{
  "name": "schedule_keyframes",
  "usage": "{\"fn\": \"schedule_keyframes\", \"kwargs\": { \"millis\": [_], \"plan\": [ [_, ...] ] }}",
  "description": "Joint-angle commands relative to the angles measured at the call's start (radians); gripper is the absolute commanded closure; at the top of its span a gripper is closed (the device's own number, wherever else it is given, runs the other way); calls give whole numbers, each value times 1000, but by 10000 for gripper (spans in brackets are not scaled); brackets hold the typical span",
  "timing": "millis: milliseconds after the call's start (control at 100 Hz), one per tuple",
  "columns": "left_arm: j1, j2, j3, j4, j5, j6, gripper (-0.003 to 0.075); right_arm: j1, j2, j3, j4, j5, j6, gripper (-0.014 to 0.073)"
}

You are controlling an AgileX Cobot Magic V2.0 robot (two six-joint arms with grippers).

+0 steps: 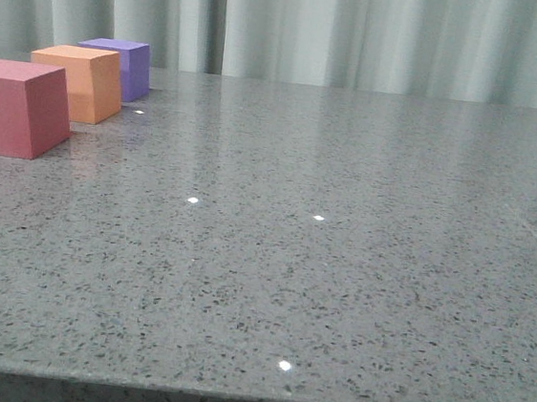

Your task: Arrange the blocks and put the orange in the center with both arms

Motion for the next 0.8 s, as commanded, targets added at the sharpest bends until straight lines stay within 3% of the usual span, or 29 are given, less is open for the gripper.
{"fn": "schedule_keyframes", "kwargs": {
  "millis": [0,220,460,790],
  "plan": [
    [1,-37,41,-9,-81,-2,741,-4,-55,38,3,-98,-7,662],
    [1,-37,41,-9,-79,-2,741,8,-143,178,0,-155,-19,662],
    [1,-37,41,-9,-79,-2,741,113,-143,265,0,-238,-29,662],
    [1,-37,41,-9,-79,-2,741,111,-143,269,6,-272,-58,662]
  ]
}}
